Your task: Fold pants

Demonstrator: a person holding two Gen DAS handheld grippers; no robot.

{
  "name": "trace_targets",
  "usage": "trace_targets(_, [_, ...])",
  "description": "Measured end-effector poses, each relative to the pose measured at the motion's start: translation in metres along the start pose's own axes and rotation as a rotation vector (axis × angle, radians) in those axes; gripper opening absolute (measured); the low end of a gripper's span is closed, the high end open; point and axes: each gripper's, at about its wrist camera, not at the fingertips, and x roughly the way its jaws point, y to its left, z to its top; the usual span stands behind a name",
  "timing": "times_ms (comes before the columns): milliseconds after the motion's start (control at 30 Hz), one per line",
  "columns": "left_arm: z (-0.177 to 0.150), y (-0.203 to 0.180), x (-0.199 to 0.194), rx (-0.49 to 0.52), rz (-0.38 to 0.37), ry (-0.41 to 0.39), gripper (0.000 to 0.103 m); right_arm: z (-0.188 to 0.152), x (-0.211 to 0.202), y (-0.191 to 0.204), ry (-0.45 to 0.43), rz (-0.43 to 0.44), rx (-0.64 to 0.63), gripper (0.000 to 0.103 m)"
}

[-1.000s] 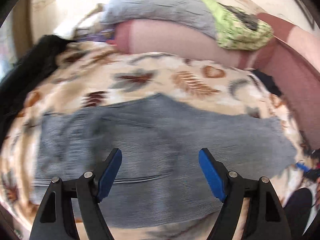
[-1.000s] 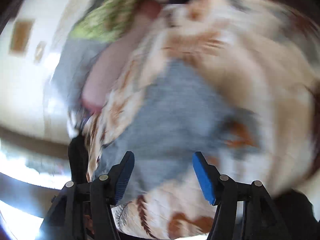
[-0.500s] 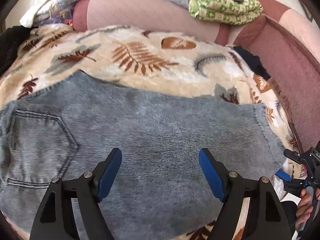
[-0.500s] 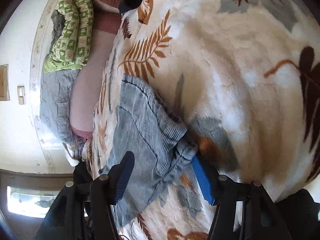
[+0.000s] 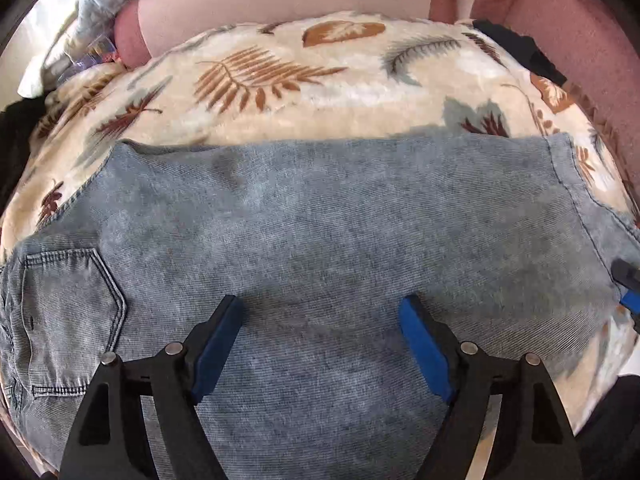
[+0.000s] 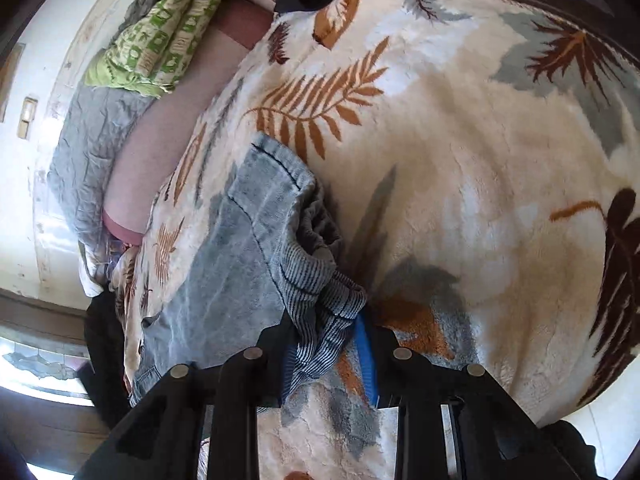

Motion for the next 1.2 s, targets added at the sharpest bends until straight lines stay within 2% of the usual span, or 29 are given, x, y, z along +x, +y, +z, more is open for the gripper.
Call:
trace_targets(100, [0.004, 0.001, -0.018, -0.044, -0.071, -0.048, 0.081, 0.000, 0.000, -0.003, 0.009, 0.007, 0.003, 0.031])
trace_targets(133, [0.005, -0.003, -0.023, -0.033, -0.063, -0.068, 0.081, 0.002, 0.000, -0.003, 0.012, 0.008, 0.007, 0.031])
trace_targets(200, [0.007, -0.012, -0.013, 0.011, -0.022, -0.043, 0.081, 0.001, 0.000, -0.004, 0.012, 0.006, 0.008, 0.031])
trace_targets(233, [0.005, -0.019, 0.005, 0.042, -0.001, 0.026, 0.083, 0.001, 0.000, -0.004, 0.012, 0.003, 0.003, 0.031])
trace_targets(267, [0.003, -0.023, 0.011, 0.070, 0.032, 0.005, 0.093, 0.001, 0.000, -0.002, 0.013, -0.002, -0.005, 0.031])
trace_targets(300, [0.002, -0.027, 0.009, 0.090, 0.081, -0.031, 0.095, 0.001, 0.000, -0.001, 0.013, -0.009, -0.016, 0.031])
trace_targets(400, [0.005, -0.021, 0.005, 0.060, 0.044, -0.013, 0.092, 0.001, -0.002, 0.008, 0.013, -0.036, -0.069, 0.029])
trace_targets(467, [0.006, -0.014, -0.003, 0.027, -0.003, -0.027, 0.079, 0.001, -0.003, 0.014, 0.006, -0.057, -0.101, 0.029])
trace_targets(533, [0.006, -0.014, -0.012, 0.008, -0.010, -0.059, 0.079, -0.002, -0.004, 0.020, -0.005, -0.083, -0.132, 0.029])
trace_targets(567, [0.005, -0.018, -0.008, 0.022, -0.016, -0.040, 0.079, -0.002, -0.004, 0.021, -0.008, -0.091, -0.134, 0.029])
trace_targets(600, [0.003, -0.024, 0.004, 0.057, -0.025, 0.012, 0.079, -0.003, -0.004, 0.022, -0.012, -0.100, -0.140, 0.029])
trace_targets(667, [0.001, -0.033, 0.008, 0.115, 0.033, -0.032, 0.087, -0.004, -0.004, 0.025, -0.013, -0.113, -0.146, 0.029])
trace_targets(733, [0.005, -0.031, 0.008, 0.091, 0.028, -0.013, 0.085, -0.005, -0.007, 0.035, -0.027, -0.142, -0.192, 0.029])
trace_targets(800, [0.010, -0.023, 0.005, 0.057, -0.017, 0.006, 0.082, -0.007, -0.016, 0.056, -0.058, -0.164, -0.265, 0.028])
trace_targets(867, [0.010, -0.013, 0.001, 0.025, -0.041, 0.001, 0.074, -0.009, -0.023, 0.078, -0.093, -0.175, -0.338, 0.027])
trace_targets(967, [0.002, 0.015, -0.016, -0.072, -0.102, -0.026, 0.073, -0.020, -0.033, 0.124, -0.144, -0.164, -0.474, 0.024])
trace_targets(1133, [-0.015, 0.087, -0.061, -0.225, -0.122, -0.146, 0.073, -0.074, -0.025, 0.210, -0.166, -0.061, -0.728, 0.012])
trace_targets(1200, [-0.025, 0.118, -0.079, -0.289, -0.112, -0.188, 0.073, -0.115, -0.007, 0.240, -0.120, -0.006, -0.845, 0.012])
